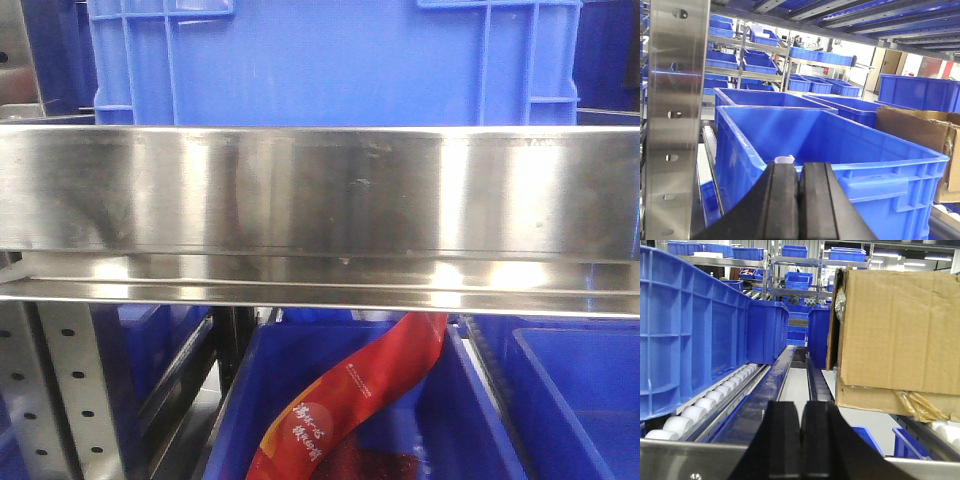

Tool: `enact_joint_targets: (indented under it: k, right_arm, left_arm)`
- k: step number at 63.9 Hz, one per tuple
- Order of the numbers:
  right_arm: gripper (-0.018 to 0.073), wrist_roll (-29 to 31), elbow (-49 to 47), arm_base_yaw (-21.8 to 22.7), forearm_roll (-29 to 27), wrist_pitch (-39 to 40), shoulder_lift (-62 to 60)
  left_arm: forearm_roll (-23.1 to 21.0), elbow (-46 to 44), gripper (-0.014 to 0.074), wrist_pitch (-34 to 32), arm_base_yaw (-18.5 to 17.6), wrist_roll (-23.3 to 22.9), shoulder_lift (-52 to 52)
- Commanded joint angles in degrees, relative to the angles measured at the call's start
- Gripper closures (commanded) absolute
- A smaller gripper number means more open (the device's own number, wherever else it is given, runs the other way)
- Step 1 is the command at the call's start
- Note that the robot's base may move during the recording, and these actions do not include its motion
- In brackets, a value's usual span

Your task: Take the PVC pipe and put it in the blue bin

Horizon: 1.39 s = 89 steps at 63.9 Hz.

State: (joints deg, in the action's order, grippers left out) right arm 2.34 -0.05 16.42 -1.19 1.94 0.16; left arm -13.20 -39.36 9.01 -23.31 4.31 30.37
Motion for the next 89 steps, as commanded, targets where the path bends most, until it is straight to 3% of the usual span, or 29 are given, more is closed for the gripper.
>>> enact_joint_targets:
  k: [1,49,57,64,74,83,89]
  right_arm:
    - [0.0727,0.1,0.0,0.4,0.5,0.8,-0.2]
    - [0.0727,0.1,0.0,0.4,0.5,1.0,-0.2]
    - [0.0727,0.1,0.0,0.4,0.5,1.0,-0.2]
    - [0.0727,0.1,0.0,0.4,0.5,1.0,-0.2]
    - [0.0727,0.1,0.0,0.4,0.5,1.0,-0.2]
    - [0.0727,0.1,0.0,0.4,0.5,1.0,-0.2]
    - [0.0727,0.1,0.0,0.4,0.5,1.0,-0.2]
  left_arm:
    - [-0.3,0.0,0.0708,-1.0,0.3,-0.4,-0.4]
    - [-0.2,0.0,0.0708,-0.6,0.3,-0.4,-0.6]
    - [-0.2,3.4,0.0708,-0.3,1.1,-0.4,-2.0]
    - [0.1,10.4,0.0708,-3.8,3.2,-0.4,-4.7]
    - [4.1,22.5,0.0708,-11.3,7.3,-0.4,-11.0]
    - [7.8,30.3,0.0708,-9.6,12.2,-0.4,-18.6]
    - [14.9,34.2,0.0708,-8.0,15.8,-0.4,-23.2]
